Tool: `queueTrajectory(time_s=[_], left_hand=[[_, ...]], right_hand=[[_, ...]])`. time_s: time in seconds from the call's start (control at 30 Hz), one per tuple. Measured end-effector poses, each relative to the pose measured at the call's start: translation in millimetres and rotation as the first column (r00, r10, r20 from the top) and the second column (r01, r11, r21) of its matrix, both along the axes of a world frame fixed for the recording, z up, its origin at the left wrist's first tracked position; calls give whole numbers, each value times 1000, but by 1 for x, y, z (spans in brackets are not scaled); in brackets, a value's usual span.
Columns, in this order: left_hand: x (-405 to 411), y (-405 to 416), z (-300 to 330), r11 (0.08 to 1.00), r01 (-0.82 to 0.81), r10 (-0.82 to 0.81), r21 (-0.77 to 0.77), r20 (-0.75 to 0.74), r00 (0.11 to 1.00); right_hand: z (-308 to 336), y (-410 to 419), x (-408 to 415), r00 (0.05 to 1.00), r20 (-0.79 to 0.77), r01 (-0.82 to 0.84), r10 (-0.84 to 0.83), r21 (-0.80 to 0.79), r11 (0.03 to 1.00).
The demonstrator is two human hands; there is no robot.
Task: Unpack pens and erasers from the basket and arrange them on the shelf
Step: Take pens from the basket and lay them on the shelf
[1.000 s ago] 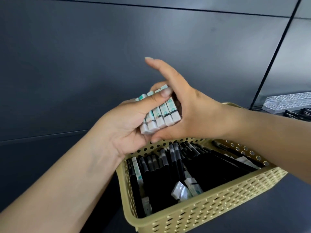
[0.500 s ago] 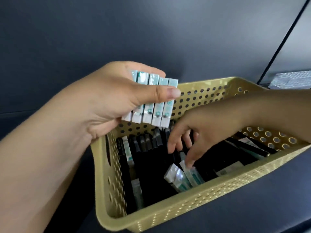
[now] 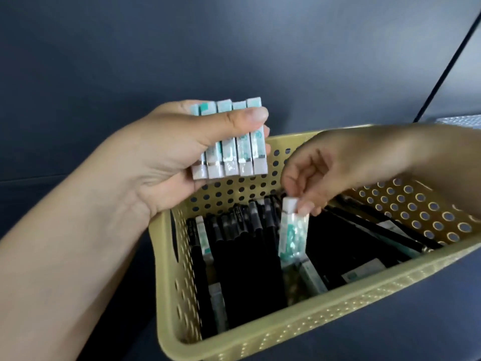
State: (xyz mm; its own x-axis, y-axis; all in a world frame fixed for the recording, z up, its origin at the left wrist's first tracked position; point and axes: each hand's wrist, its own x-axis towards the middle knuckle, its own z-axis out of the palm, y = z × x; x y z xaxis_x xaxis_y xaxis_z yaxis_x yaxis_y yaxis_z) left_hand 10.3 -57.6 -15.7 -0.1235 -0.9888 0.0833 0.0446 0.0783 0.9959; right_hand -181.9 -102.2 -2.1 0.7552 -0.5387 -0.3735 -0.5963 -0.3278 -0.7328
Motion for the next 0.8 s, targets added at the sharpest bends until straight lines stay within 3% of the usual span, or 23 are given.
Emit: queueTrajectory(time_s=[0.07, 0.13, 0.2, 0.23, 0.33, 0.47, 0.6, 0.7, 0.73, 0.8], left_hand=[[1, 1, 5, 999, 11, -8, 32, -96, 995], [-1, 3, 11, 994, -44, 70, 101, -274, 959], [-7, 6, 12, 986, -52, 110, 158, -384, 917], [-9, 6, 15, 982, -42, 117, 186, -418, 901], [-9, 8, 19, 978, -2, 114, 210, -525, 844], [-10, 10, 22, 978, 11, 118, 208, -599, 792], [-7, 9, 21, 980, 7, 122, 199, -630, 767], [-6, 10, 20, 979, -8, 125, 202, -575, 808], [-7, 10, 20, 979, -23, 134, 204, -550, 824], [-8, 11, 20, 979, -50, 146, 196, -513, 846]], right_hand=[[10, -3, -7, 955, 209, 218, -212, -5, 976], [15, -5, -8, 781, 509, 407, -362, 25, 913], [17, -4, -2, 585, 721, 498, -371, 41, 866], [19, 0, 2, 544, 776, 522, -319, -16, 853], [18, 13, 15, 571, 811, 489, -126, -212, 846], [9, 16, 19, 635, 772, 382, 26, -344, 858], [6, 14, 19, 784, 598, 342, 165, -639, 689], [3, 13, 22, 797, 568, 344, 207, -708, 616], [2, 13, 23, 800, 564, 336, 204, -704, 626], [4, 15, 21, 788, 600, 326, 136, -594, 736]])
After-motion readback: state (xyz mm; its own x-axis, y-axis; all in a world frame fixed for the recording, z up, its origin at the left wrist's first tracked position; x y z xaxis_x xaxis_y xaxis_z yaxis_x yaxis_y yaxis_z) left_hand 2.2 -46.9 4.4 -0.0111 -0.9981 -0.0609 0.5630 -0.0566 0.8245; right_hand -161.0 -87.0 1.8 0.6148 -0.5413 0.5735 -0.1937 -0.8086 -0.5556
